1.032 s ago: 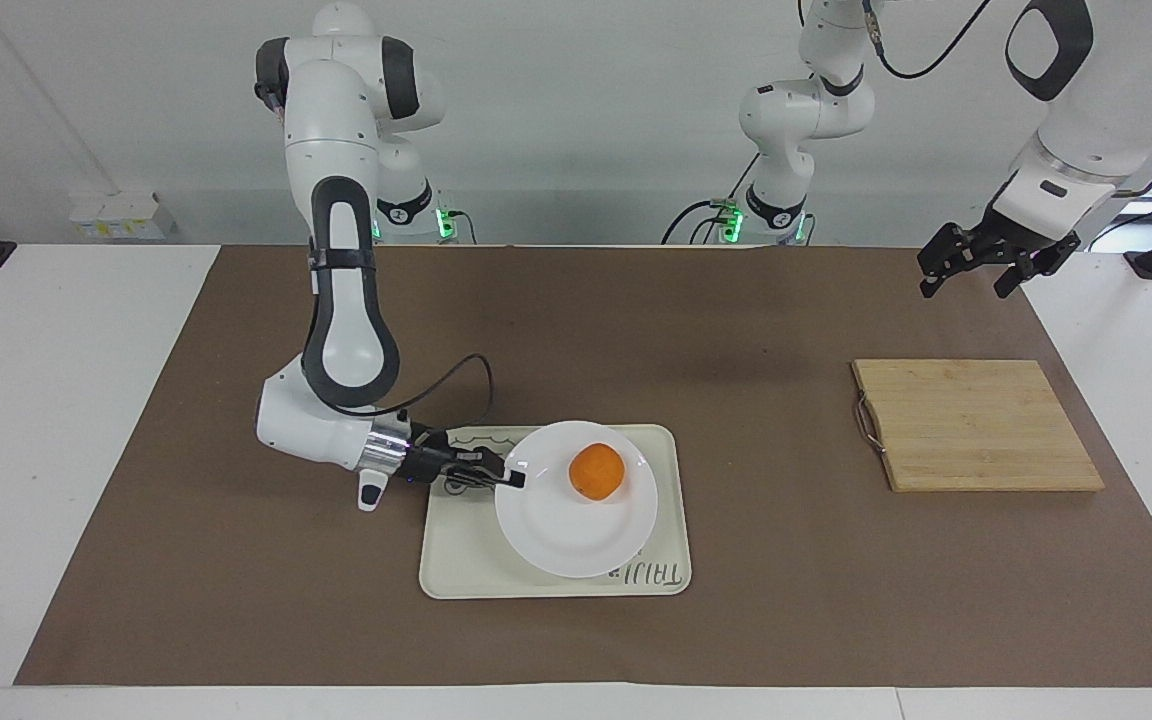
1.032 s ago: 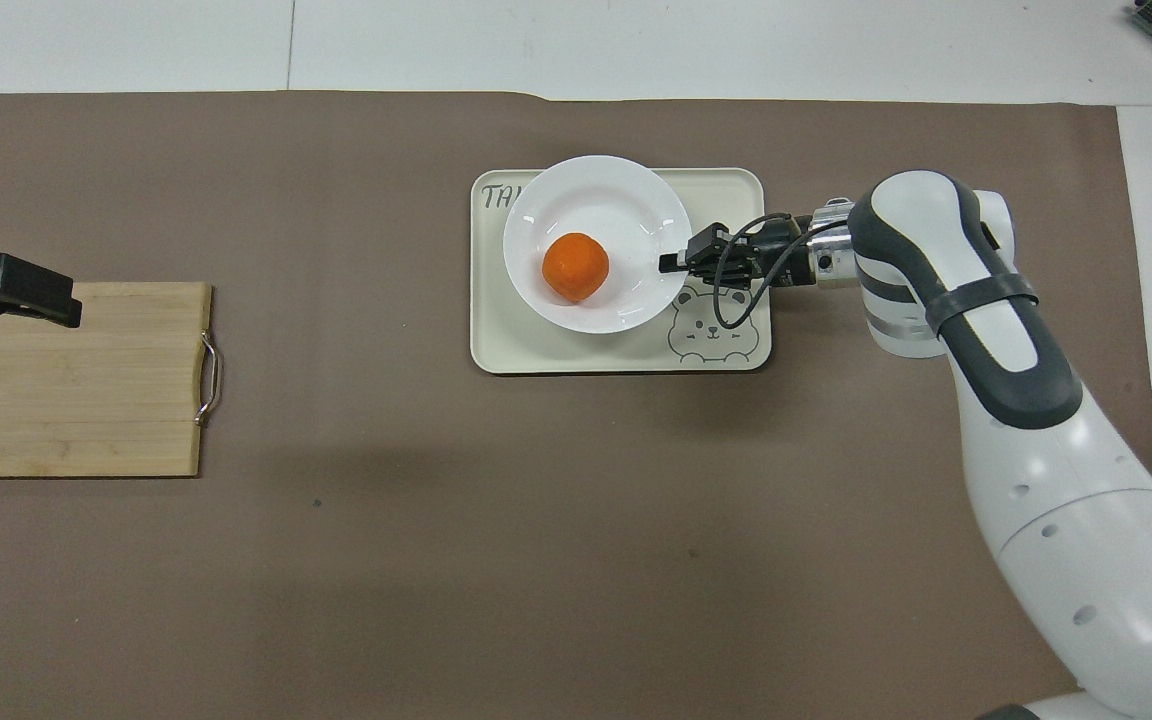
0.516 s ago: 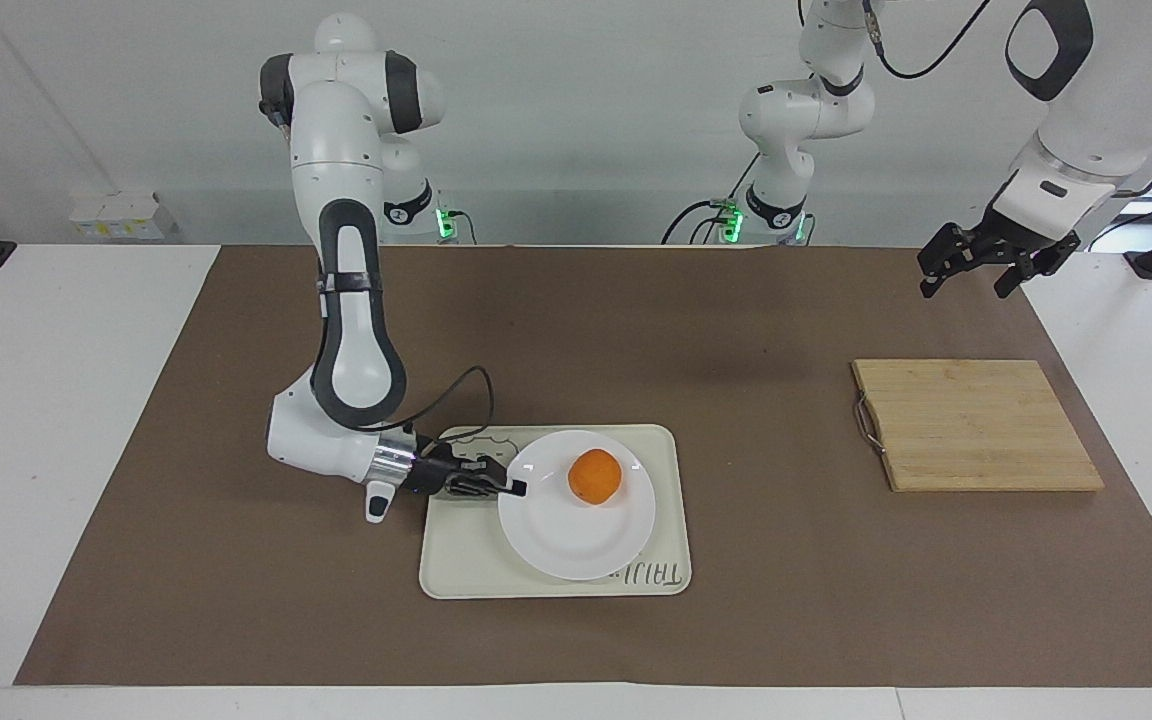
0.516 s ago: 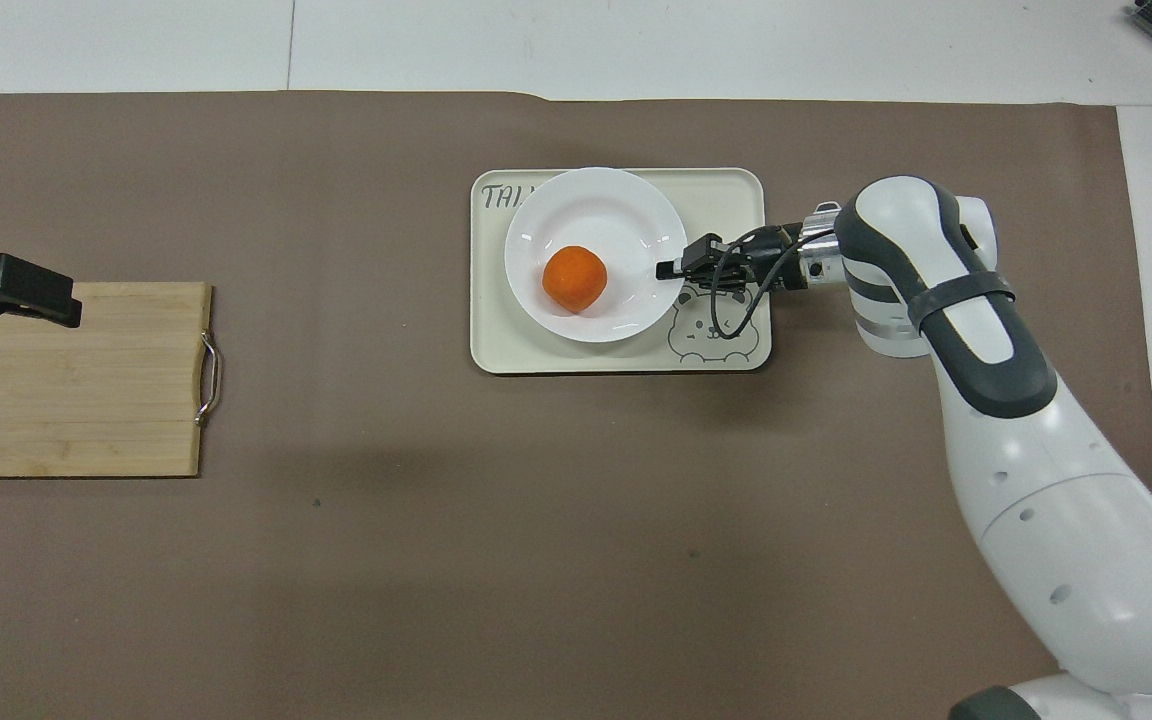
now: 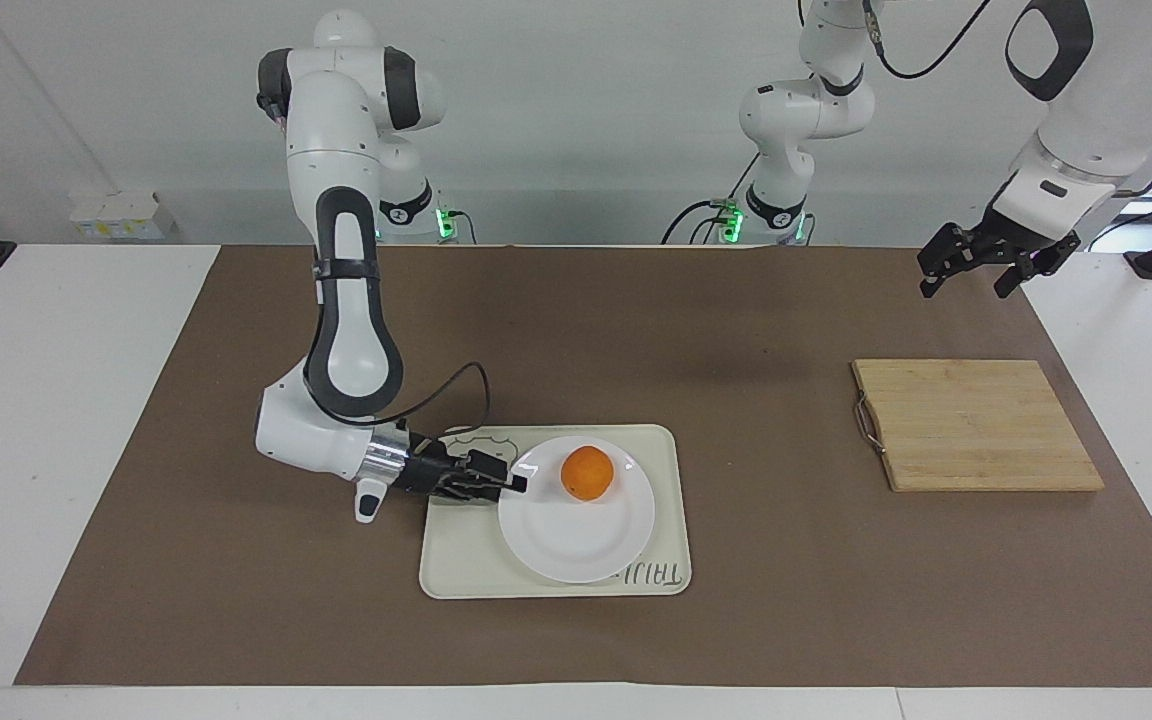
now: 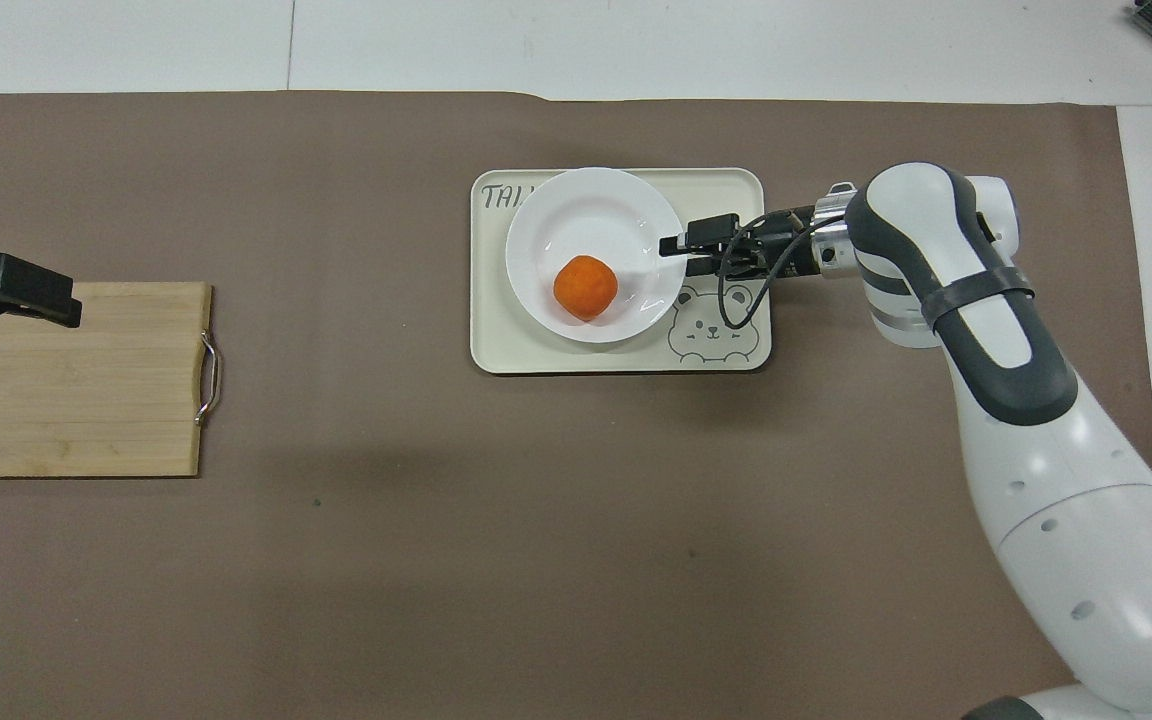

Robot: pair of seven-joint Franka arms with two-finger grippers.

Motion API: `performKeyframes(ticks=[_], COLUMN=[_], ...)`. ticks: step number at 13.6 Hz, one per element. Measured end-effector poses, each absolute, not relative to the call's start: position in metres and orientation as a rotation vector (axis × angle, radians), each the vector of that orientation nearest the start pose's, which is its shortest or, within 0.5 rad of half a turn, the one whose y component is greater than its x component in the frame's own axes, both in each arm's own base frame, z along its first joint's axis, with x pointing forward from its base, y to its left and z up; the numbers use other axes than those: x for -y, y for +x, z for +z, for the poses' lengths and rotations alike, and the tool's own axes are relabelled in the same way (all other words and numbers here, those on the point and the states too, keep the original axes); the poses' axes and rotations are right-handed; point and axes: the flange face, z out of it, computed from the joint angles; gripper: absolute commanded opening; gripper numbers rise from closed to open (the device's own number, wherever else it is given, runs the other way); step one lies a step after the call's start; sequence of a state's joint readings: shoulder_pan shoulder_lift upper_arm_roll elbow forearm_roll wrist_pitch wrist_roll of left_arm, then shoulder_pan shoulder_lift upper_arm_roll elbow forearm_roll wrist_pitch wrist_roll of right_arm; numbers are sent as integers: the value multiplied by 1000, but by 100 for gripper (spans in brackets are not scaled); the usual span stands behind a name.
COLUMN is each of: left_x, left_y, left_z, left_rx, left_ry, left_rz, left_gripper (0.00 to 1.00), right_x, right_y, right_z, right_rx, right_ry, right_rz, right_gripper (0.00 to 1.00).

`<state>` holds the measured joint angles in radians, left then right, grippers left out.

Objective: Place orange and plate with both arms

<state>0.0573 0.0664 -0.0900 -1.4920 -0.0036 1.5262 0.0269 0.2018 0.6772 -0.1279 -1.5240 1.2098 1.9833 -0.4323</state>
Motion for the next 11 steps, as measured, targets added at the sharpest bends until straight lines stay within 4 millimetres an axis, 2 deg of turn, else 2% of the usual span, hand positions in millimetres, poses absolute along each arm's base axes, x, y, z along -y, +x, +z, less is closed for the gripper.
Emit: performKeyframes(ticks=[6, 9, 11], left_x=[17, 17, 17], left_y=[570, 570, 570], left_z=[620, 620, 620], left_rx=[-94, -94, -94], left_ry=[-3149, -3149, -3149], left_rz=[50, 50, 50], left_gripper=[100, 100, 100], right_x=[-113, -92, -83], right_y=[696, 694, 690], right_z=[343, 369, 400], right_rx=[-41, 7, -10], right_ry=[-2377, -2519, -2653], right_rz=[-16, -40, -53], right_gripper=[100, 100, 100])
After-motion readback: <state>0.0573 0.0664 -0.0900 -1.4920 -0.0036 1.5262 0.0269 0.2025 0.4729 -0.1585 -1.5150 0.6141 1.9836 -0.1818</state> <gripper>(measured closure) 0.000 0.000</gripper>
